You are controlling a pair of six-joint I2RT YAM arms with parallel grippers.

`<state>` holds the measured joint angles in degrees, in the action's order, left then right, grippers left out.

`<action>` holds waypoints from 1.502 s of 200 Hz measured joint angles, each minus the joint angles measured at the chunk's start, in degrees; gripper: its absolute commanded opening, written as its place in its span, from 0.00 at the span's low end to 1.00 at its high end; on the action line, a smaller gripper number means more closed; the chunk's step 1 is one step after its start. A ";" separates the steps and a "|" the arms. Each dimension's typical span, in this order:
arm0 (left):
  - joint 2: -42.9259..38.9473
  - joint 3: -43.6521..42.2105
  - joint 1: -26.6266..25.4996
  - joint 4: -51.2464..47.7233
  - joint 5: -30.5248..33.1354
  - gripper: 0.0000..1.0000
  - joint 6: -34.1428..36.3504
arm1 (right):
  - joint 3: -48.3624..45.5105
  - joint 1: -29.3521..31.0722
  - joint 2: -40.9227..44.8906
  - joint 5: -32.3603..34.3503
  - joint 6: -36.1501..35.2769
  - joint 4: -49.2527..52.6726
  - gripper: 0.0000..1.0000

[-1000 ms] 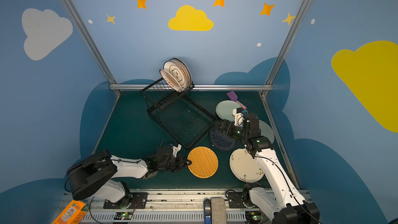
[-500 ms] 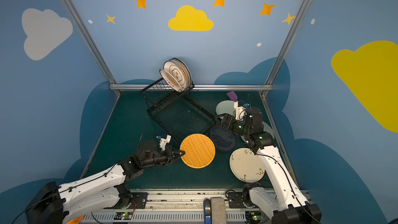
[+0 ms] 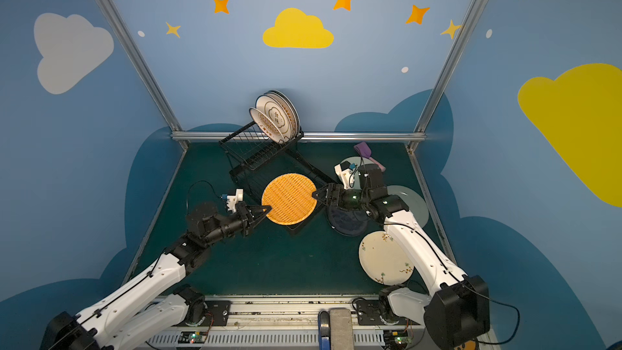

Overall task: Load the plates into the dish rack
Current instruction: 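Tilt the wicker plate up with the left gripper while the right gripper grasps its rim, then lift the wicker plate with the right gripper while the left gripper releases and draws back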

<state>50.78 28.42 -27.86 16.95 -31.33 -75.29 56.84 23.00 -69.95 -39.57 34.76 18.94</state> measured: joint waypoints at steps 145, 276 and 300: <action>-1.38 -1.07 1.73 2.12 -3.21 0.04 0.04 | 4.35 4.96 -5.49 -2.58 4.70 -5.66 0.24; -8.63 6.32 9.64 -20.24 -1.07 1.00 15.41 | 9.70 6.14 -4.11 1.92 2.16 -4.52 0.00; -13.55 10.64 15.02 -30.60 -0.59 1.00 21.92 | 15.67 6.14 -3.93 6.29 -0.79 -4.50 0.00</action>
<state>37.23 39.07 -12.84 -13.65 -31.92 -53.36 72.51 29.15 -73.89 -33.28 33.98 14.44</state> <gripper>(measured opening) 0.996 0.071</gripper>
